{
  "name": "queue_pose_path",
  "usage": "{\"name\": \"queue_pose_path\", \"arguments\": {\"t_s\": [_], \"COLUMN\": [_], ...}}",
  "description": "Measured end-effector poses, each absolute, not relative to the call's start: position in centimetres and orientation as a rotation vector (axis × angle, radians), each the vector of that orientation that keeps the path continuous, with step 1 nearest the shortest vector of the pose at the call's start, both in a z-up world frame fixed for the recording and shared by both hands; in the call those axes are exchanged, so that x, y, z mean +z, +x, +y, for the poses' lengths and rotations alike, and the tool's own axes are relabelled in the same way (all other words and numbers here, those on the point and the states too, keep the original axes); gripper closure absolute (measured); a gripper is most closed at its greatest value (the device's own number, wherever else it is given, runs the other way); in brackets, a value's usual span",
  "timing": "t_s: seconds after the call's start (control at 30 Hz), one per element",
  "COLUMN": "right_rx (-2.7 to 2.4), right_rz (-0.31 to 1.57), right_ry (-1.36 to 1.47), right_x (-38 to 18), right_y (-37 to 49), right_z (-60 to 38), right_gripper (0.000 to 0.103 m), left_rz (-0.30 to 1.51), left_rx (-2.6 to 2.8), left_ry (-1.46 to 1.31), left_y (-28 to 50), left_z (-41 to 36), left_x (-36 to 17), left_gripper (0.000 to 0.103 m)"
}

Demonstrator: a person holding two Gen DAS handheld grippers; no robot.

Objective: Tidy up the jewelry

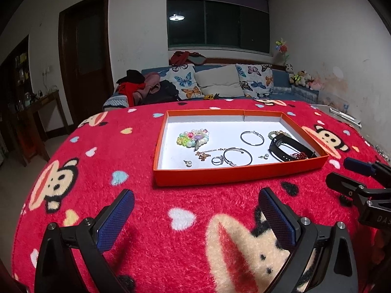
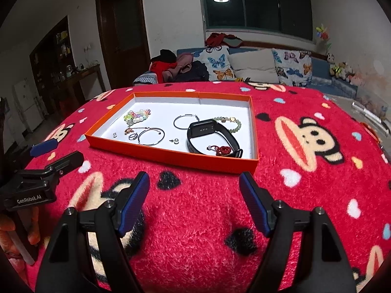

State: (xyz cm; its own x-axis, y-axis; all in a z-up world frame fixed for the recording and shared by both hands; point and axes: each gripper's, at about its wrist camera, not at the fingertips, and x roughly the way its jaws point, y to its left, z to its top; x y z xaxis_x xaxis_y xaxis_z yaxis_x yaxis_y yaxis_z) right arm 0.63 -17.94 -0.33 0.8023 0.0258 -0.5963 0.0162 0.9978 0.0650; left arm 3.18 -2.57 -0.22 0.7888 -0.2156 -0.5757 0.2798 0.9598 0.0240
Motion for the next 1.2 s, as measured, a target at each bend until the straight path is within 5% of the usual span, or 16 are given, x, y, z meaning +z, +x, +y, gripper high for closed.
{"name": "queue_pose_path", "arguments": {"t_s": [1.2], "right_rx": [-0.017], "right_rz": [0.608], "right_ry": [0.057], "right_x": [0.0], "right_y": [0.0], "right_z": [-18.0], "right_gripper": [0.011], "left_rz": [0.583], "left_rx": [-0.247], "left_ry": [0.080], "left_y": [3.0], "left_z": [-1.6], "left_x": [0.2], "left_gripper": [0.000]}}
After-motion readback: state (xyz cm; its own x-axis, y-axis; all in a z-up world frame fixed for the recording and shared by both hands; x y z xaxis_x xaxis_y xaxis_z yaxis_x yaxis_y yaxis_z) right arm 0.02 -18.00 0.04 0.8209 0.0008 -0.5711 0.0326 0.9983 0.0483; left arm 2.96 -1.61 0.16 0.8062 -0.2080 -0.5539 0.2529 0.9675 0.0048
